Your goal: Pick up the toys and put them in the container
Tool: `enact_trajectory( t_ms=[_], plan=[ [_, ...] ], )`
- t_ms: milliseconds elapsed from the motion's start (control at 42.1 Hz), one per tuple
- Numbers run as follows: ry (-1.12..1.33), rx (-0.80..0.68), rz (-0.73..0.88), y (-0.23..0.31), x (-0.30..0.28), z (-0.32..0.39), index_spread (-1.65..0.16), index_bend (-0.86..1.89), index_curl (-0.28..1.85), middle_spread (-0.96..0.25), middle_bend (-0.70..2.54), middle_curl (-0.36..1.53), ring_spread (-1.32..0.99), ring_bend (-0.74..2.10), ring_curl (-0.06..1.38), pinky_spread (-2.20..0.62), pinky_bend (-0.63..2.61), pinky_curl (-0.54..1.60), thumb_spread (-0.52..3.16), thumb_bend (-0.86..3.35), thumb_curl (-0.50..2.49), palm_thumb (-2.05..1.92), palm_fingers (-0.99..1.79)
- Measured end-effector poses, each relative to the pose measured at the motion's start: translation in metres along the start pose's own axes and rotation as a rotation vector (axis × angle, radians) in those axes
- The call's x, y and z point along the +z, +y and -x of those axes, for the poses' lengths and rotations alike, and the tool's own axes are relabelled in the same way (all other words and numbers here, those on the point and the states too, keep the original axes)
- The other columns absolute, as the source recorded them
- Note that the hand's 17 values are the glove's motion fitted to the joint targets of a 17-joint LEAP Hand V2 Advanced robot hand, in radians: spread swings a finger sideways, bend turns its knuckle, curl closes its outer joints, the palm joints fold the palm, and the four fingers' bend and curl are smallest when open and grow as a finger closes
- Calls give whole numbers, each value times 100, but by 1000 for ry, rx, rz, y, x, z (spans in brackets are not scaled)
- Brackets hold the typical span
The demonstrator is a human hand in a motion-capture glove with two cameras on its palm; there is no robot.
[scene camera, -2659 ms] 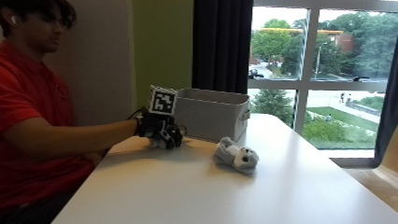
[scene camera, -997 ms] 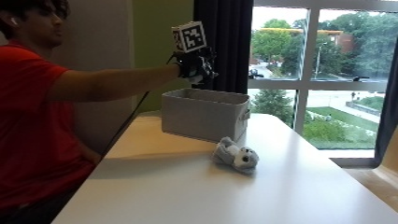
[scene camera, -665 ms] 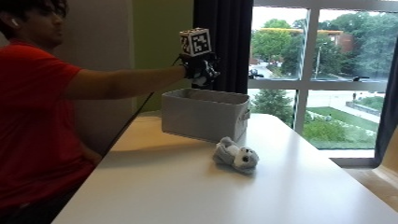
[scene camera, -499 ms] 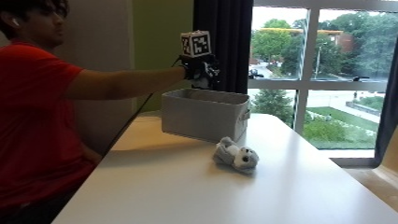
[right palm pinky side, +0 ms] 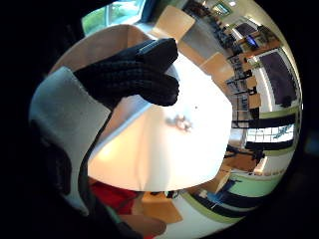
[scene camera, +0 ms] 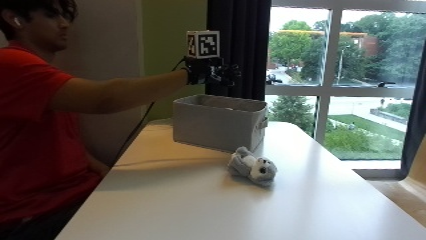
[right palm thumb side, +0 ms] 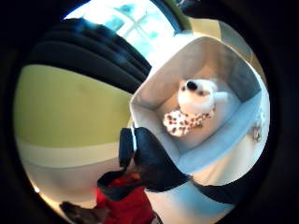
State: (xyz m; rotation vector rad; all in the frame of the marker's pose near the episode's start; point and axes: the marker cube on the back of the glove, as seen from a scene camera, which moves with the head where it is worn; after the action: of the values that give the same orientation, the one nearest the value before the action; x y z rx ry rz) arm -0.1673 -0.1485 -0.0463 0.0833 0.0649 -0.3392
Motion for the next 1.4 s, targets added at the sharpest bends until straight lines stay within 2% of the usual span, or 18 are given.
enact_trajectory(
  t_ms=[356, 593, 807, 902, 1139, 1401],
  plan=[
    [65, 159, 46, 65, 33, -113, -35, 17, 48, -3, 10, 26, 3, 30, 24, 9, 129, 41, 104, -7, 39, -8, -18],
    [77, 265, 76, 85, 51, -171, -36, 20, 46, -4, 10, 23, 3, 25, 24, 12, 117, 36, 104, -7, 33, -8, -16],
    [129, 412, 105, 86, 69, -223, -37, 21, 46, -5, 10, 20, 3, 21, 24, 13, 112, 34, 104, -7, 29, -8, -13],
    [73, 491, 104, 78, 79, -231, -37, 21, 45, -5, 10, 19, 2, 20, 25, 14, 111, 33, 104, -7, 28, -8, -12],
    [92, 524, 185, 65, 119, -256, -37, 15, 41, -5, 11, 18, 2, 22, 27, 14, 113, 34, 104, -7, 26, -8, -14],
    [120, 579, 172, 42, 144, -269, -37, 20, 40, -5, 11, 17, 2, 20, 28, 13, 110, 33, 104, -6, 25, -7, -13]
  ],
)
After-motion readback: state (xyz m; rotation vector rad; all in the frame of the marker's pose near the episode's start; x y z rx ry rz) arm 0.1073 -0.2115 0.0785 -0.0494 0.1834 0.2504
